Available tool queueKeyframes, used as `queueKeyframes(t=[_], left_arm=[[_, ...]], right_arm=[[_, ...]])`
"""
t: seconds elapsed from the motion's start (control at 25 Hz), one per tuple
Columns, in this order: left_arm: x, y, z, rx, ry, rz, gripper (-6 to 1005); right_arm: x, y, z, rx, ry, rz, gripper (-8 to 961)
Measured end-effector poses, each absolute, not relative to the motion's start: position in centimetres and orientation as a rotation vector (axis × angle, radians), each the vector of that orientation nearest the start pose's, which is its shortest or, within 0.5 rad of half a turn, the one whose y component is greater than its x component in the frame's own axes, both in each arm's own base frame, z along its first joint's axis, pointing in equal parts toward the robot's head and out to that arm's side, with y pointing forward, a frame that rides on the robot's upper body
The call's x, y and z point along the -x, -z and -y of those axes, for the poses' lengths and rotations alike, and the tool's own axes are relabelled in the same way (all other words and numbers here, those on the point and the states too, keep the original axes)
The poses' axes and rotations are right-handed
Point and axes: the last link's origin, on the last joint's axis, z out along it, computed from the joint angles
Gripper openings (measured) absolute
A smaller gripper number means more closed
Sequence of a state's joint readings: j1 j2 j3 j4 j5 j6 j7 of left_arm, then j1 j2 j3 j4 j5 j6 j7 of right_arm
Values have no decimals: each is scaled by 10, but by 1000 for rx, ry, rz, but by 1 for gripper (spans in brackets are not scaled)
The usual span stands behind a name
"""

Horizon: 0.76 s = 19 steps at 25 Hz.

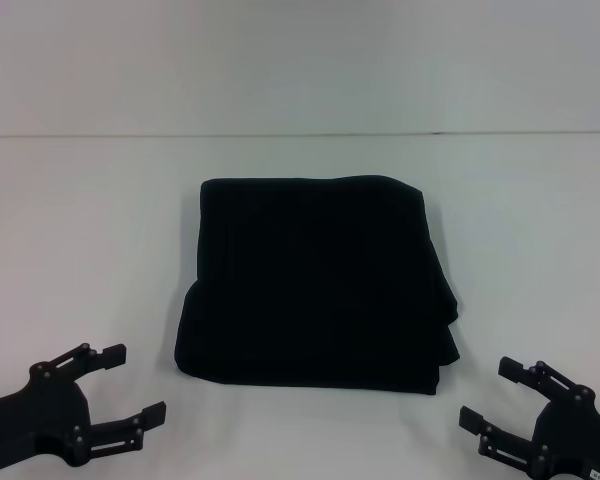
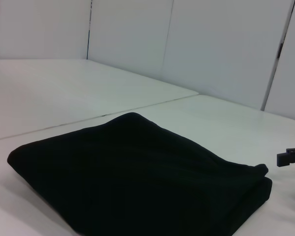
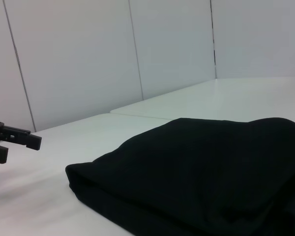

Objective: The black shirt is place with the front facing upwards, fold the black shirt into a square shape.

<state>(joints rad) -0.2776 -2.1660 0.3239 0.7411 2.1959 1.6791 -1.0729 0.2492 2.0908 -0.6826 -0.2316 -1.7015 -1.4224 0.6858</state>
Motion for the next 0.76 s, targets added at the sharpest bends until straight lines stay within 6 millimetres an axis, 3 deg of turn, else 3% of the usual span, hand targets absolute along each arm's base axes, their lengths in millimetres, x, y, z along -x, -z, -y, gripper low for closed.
queueKeyframes(t=[0.76], left_arm=[[339,-8,-240,2521,643,646,947]], right_arm=[[-344,55,-226,2380,-737,-590,897]])
